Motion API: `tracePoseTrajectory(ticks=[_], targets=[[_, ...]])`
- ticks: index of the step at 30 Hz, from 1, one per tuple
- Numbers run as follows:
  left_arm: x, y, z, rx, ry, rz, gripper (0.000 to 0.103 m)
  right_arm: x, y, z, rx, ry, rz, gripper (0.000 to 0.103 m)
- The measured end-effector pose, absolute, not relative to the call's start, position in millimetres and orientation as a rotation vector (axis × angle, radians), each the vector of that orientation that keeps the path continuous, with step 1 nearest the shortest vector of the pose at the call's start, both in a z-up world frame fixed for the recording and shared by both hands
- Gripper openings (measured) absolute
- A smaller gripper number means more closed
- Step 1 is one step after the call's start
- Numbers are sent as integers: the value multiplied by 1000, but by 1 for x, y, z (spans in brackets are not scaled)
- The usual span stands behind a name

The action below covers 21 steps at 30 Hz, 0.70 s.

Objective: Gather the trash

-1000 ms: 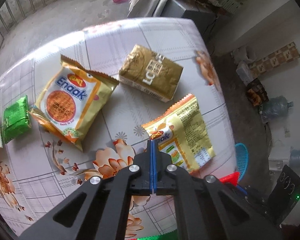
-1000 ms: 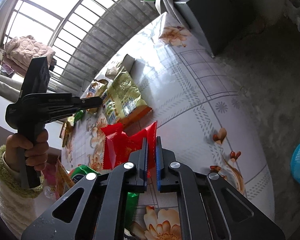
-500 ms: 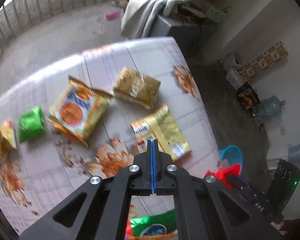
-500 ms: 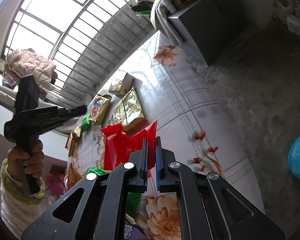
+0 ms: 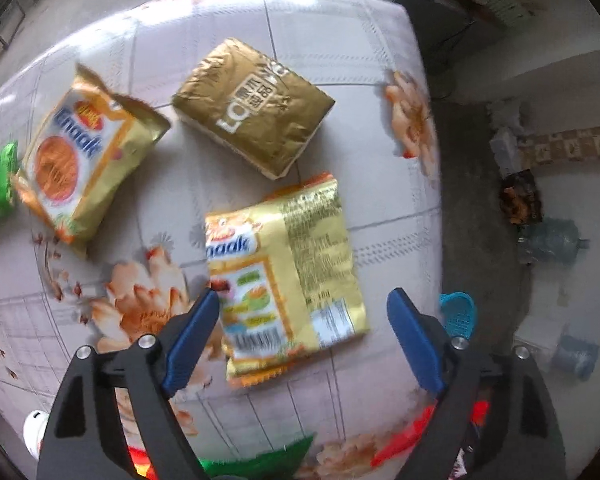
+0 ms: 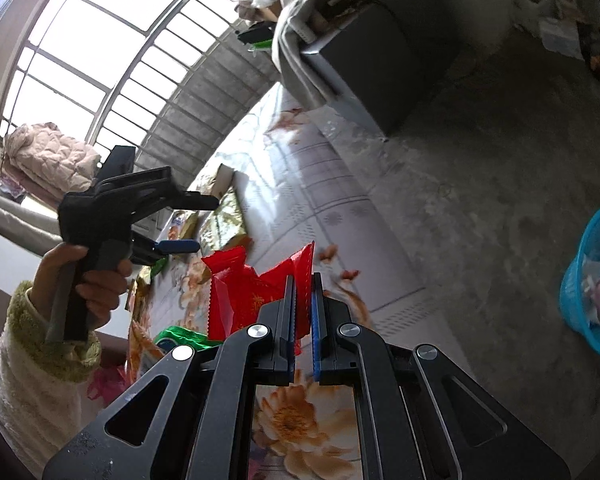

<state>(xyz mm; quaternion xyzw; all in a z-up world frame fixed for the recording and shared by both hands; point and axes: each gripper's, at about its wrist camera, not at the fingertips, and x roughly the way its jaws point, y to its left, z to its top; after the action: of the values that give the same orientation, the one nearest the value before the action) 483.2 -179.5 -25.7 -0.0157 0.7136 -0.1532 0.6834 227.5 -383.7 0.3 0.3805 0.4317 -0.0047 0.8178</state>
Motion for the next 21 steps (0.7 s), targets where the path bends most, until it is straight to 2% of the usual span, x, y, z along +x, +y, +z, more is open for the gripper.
tracePoseTrajectory(ticks=[3, 4, 6, 11, 13, 18, 21], targets=[[486, -190, -38, 14, 1607, -295, 84, 226, -389, -5, 824, 920, -10, 5], [485, -193, -39, 16, 1602, -292, 89, 226, -391, -7, 828, 920, -11, 5], [481, -202, -39, 52, 1581, -286, 91, 225, -392, -8, 834, 919, -10, 5], [468, -224, -41, 226, 1530, -308, 90, 220, -399, -11, 854, 913, -7, 5], [462, -228, -37, 263, 1490, -319, 80, 216, -401, -11, 860, 910, -4, 5], [457, -224, -25, 236, 1465, -314, 44, 204, -406, -8, 868, 901, -2, 5], [453, -219, -14, 212, 1454, -313, 36, 194, -408, -3, 865, 888, -5, 5]])
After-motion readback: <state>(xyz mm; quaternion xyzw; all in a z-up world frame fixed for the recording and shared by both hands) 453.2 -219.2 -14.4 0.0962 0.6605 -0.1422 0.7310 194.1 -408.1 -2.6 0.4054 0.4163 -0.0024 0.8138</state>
